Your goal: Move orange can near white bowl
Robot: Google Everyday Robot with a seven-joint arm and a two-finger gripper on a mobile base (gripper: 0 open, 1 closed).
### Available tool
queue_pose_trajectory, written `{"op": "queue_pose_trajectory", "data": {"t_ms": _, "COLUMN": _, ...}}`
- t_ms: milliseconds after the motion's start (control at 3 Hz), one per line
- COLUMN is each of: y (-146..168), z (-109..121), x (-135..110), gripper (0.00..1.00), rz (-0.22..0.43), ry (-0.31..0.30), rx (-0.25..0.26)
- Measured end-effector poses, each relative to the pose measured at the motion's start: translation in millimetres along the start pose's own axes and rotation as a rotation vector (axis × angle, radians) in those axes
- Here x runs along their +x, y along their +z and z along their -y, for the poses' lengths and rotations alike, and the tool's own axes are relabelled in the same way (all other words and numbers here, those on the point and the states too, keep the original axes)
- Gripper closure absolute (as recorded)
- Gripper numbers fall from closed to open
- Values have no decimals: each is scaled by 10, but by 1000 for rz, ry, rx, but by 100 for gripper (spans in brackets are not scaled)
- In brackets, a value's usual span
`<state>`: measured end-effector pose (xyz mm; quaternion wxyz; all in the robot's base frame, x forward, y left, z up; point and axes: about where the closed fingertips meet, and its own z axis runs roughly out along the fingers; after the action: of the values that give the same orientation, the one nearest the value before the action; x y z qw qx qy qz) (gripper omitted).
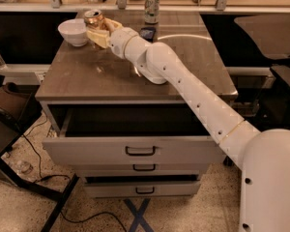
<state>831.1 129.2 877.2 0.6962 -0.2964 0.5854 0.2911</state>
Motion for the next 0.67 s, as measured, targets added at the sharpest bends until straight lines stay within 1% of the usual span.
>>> {"op": "queue_pose_trajectory", "data": {"t_ms": 333, "y": 16, "z": -23, "x": -4, "gripper": 39, "rz": 1, "ry": 0, "rx": -3}}
{"op": "queue_pose_trajectory", "data": {"t_ms": 667, "y": 37, "z": -52, "x": -8, "gripper": 8, "rz": 2, "ry": 1, "rx": -8}}
